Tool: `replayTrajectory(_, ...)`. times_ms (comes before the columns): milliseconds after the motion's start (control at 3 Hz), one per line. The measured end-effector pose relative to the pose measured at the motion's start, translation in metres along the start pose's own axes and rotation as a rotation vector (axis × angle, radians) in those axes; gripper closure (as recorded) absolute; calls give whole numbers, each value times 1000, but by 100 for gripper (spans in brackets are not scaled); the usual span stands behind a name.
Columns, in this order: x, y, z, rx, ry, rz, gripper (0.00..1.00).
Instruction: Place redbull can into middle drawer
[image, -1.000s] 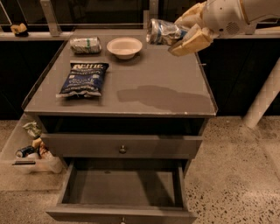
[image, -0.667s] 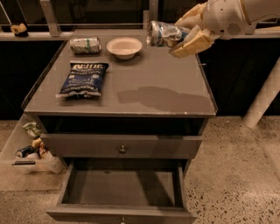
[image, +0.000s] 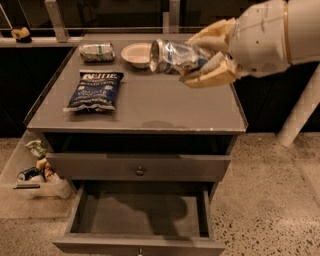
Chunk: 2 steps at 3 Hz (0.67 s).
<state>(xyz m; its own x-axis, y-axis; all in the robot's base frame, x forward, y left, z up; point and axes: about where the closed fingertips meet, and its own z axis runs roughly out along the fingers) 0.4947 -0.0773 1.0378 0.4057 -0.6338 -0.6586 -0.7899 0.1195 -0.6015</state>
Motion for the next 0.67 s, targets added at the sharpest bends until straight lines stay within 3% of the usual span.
replayTrajectory(333, 7, 64, 14, -38, 4, 38, 100)
replayTrajectory(667, 26, 101, 28, -102, 24, 84, 100)
